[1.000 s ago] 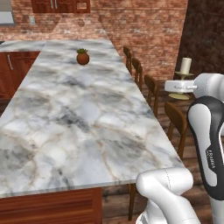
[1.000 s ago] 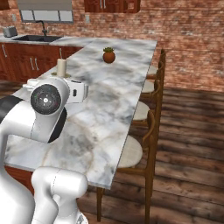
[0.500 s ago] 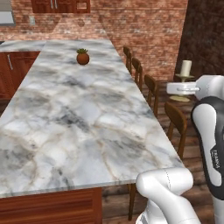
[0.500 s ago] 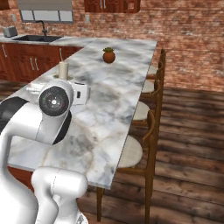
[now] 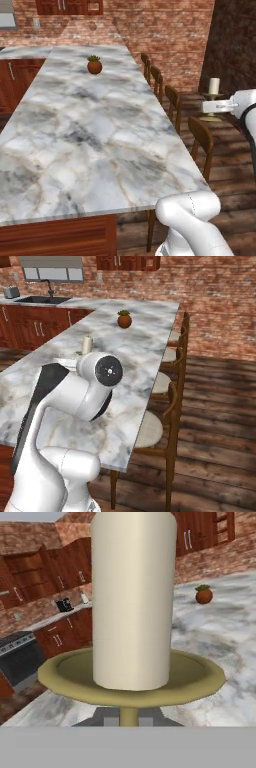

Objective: Get the candle and the beer from the cabinet and move them to the dining counter.

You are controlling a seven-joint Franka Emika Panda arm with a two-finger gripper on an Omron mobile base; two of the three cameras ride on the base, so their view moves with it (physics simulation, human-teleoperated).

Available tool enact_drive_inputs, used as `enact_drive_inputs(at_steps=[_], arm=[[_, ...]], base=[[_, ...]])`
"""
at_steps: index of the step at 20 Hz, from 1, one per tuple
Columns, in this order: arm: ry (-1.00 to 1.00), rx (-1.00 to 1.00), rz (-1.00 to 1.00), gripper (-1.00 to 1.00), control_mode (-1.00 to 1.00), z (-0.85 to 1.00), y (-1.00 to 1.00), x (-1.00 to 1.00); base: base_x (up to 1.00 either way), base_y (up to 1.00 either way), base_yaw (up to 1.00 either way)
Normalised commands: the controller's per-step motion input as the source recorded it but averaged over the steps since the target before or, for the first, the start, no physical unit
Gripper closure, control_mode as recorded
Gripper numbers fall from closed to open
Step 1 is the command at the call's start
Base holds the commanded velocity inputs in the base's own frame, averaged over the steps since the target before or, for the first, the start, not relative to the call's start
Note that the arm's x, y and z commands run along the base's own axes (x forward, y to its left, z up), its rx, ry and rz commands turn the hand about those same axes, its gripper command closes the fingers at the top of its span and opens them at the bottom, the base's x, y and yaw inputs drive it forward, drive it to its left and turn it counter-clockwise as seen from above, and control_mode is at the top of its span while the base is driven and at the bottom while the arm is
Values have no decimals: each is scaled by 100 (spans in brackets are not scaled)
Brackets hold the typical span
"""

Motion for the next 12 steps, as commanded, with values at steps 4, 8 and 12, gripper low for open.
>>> enact_drive_inputs(at_steps=[4,8,12], arm=[[15,0,26,100,-100,-37,-22,20],[4,0,30,100,-100,-46,-9,24],[-14,0,31,100,-100,-50,0,19]], base=[[0,0,0],[0,0,0],[0,0,0]])
